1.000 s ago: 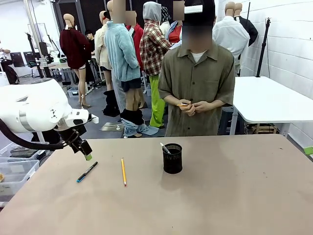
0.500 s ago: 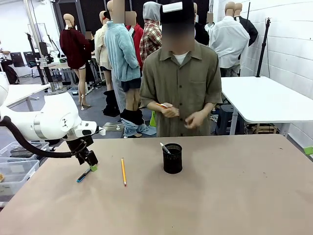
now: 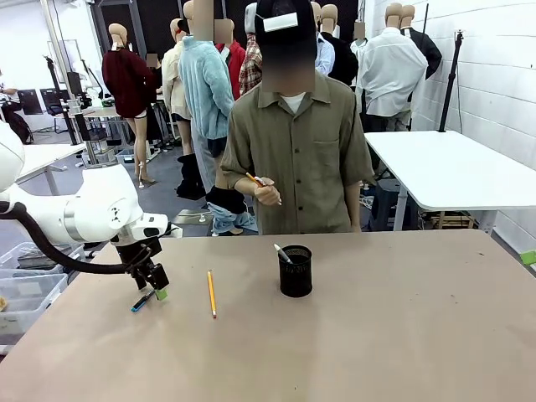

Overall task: Place the pens into the pen holder.
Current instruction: Pick up a writing instrument from the table and place it into the Pen holder.

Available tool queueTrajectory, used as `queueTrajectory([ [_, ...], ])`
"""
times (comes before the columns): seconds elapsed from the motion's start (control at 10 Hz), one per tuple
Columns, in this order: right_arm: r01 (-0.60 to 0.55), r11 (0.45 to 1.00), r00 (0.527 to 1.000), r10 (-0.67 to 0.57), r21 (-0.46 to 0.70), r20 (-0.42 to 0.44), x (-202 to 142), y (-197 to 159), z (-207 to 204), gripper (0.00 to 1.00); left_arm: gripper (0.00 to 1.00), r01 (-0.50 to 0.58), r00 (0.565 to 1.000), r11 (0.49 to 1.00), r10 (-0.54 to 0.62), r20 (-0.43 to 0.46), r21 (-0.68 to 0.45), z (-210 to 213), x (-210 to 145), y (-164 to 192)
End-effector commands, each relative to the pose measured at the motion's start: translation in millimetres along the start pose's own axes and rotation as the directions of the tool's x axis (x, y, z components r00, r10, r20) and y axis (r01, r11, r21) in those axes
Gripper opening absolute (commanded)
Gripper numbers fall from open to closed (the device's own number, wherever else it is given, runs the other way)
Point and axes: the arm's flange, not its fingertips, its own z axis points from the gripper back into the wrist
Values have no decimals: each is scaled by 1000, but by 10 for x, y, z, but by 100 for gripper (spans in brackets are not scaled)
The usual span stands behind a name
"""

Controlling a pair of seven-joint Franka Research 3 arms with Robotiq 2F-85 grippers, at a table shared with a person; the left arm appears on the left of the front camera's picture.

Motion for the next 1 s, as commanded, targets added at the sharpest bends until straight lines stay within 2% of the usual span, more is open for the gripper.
queueTrajectory([
  [0.0,-17,1000,1000,16,-5,-14,-13,1,-5,89,53,-4,1000,1000,4,-16,11,38,-8,16],
  [0.2,-17,1000,1000,16,-5,-14,-13,1,-5,89,14,-8,999,1000,9,-33,19,65,-41,9],
  [0.3,-17,1000,1000,16,-5,-14,-13,1,-5,89,0,-8,999,1000,9,-37,23,63,-47,2],
  [0.7,-17,1000,1000,16,-5,-14,-13,1,-5,89,0,4,999,1000,-3,-41,28,76,-59,-48],
  [0.8,-17,1000,1000,16,-5,-14,-13,1,-5,89,0,17,1000,1000,-17,-25,4,97,-68,-32],
  [0.9,-17,1000,1000,16,-5,-14,-13,1,-5,89,0,67,997,996,-65,30,-65,190,-102,4],
])
